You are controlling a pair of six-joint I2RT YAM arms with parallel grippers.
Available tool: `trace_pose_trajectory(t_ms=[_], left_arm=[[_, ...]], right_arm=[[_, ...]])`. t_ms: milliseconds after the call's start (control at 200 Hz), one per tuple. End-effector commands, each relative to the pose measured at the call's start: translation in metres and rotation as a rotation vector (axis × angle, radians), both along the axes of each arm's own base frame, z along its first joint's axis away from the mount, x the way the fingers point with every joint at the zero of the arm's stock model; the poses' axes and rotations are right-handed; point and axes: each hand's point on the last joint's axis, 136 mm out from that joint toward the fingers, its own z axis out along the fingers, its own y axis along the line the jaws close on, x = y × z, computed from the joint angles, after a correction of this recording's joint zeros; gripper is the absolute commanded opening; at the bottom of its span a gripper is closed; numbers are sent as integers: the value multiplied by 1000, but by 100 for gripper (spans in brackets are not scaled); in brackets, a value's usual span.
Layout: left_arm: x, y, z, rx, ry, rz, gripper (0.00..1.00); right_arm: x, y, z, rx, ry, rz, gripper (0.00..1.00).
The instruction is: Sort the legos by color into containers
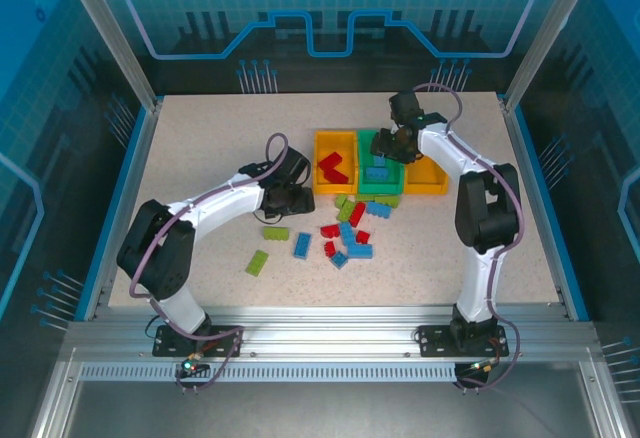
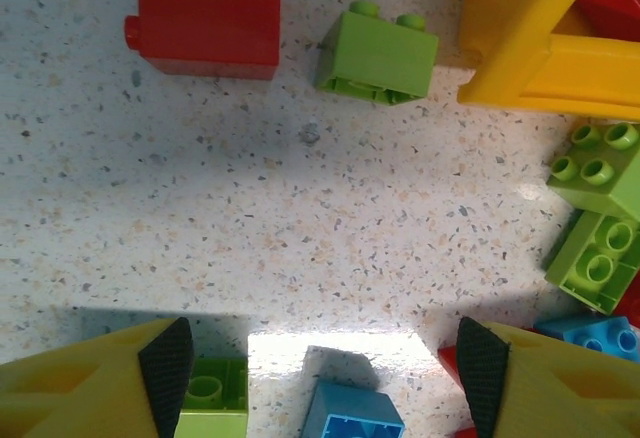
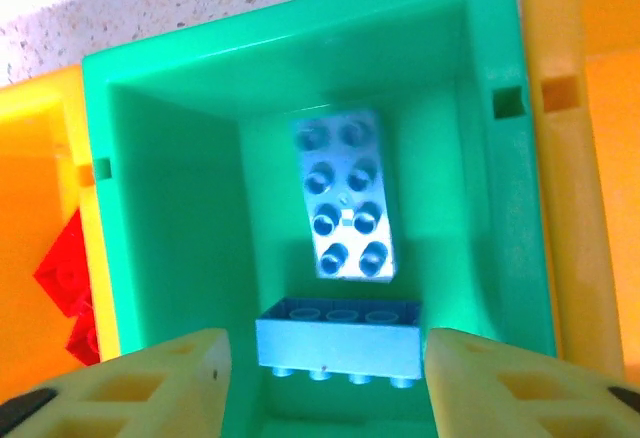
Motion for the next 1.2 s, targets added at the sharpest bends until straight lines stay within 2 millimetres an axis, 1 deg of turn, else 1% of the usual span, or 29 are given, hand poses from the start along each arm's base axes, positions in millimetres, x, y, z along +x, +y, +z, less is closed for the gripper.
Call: trace_pose_trajectory(t_ms=[0,90,170,290,400,550,635,785,955,1196], left_arm=[[12,15,7,28,-10,51,74],[22,27,6,17,-9,90,74],[31,33,5,-7,2,112,74],[43,35,1,-6,35,134,76],[51,33,-5,-26,60,162,78],[61,32,-13,-61,87,186,79],[64,33,-15,-38,85,157,77],[62,39,-23,11,103,132,76],[62,39,-33,19,115,122,73],[70,40,-41,16,117,121,68]], right_arm=[[-12,2,27,24,-29,17,63],[-20,2,36,32,-43,23,68],[-29,1,42,37,-54,26,70],[-42,-3,46,38,-65,23,71],[-52,-9,44,20,-58,16,72],[-61,-15,42,-2,-48,19,72],[-63,-18,43,-7,-50,17,73],[-65,-21,46,-7,-55,13,73],[-68,-22,52,-7,-67,10,74],[-80,-30,58,-31,-76,5,75]])
